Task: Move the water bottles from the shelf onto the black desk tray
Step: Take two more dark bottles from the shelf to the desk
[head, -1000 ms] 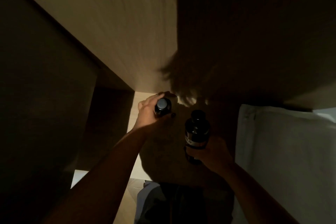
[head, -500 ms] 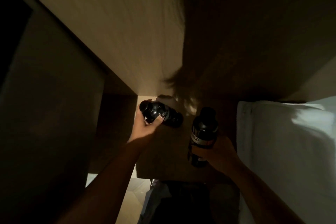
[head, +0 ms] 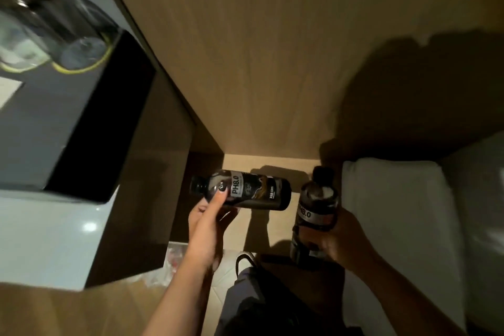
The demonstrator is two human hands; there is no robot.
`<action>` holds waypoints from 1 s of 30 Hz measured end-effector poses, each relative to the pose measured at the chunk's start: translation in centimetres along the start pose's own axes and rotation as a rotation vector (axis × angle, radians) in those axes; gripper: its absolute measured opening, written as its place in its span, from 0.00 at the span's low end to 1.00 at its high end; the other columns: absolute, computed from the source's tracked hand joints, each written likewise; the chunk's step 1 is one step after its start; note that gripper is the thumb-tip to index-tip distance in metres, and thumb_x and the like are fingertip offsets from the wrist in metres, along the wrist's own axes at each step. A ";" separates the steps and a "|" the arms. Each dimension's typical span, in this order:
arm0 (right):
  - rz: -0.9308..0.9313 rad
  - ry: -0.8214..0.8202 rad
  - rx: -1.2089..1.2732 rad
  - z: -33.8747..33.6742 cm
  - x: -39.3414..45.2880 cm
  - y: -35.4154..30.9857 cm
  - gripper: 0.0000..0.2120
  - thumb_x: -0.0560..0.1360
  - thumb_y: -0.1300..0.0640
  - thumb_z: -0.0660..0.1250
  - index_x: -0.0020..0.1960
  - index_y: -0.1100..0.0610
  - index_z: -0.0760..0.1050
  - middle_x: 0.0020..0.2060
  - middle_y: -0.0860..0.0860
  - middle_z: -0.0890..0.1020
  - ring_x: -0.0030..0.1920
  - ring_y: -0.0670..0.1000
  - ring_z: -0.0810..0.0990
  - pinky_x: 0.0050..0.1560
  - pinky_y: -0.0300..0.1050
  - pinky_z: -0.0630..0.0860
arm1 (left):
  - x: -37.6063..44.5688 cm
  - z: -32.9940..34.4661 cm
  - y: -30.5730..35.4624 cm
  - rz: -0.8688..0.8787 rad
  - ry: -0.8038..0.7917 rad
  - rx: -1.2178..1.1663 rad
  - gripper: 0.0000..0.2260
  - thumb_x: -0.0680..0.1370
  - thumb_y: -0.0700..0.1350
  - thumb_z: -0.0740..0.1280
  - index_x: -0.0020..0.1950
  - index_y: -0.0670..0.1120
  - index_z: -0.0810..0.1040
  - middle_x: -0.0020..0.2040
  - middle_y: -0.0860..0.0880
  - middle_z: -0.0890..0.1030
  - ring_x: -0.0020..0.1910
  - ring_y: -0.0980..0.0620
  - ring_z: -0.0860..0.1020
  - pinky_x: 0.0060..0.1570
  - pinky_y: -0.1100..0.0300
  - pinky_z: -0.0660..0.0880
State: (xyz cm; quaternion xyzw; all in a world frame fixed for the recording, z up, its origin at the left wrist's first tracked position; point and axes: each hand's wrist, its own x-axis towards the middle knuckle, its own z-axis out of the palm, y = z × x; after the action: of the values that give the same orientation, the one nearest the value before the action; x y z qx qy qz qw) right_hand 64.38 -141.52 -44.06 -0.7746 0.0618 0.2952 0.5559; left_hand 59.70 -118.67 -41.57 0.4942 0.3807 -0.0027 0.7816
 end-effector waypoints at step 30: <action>-0.083 -0.121 0.240 16.7 -23.2 -14.4 0.10 0.71 0.60 0.71 0.51 0.55 0.76 0.40 0.57 0.83 0.44 0.58 0.82 0.54 0.63 0.78 | -22.1 -15.0 10.8 -0.270 -0.154 -0.378 0.21 0.72 0.59 0.69 0.54 0.43 0.78 0.39 0.41 0.81 0.35 0.45 0.80 0.36 0.54 0.79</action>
State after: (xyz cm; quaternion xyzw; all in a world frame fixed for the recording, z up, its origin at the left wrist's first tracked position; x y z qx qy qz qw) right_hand 44.99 -126.51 -23.42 -0.6854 0.0309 0.3083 0.6590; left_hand 39.20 -109.73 -23.32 0.2822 0.3762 -0.0735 0.8794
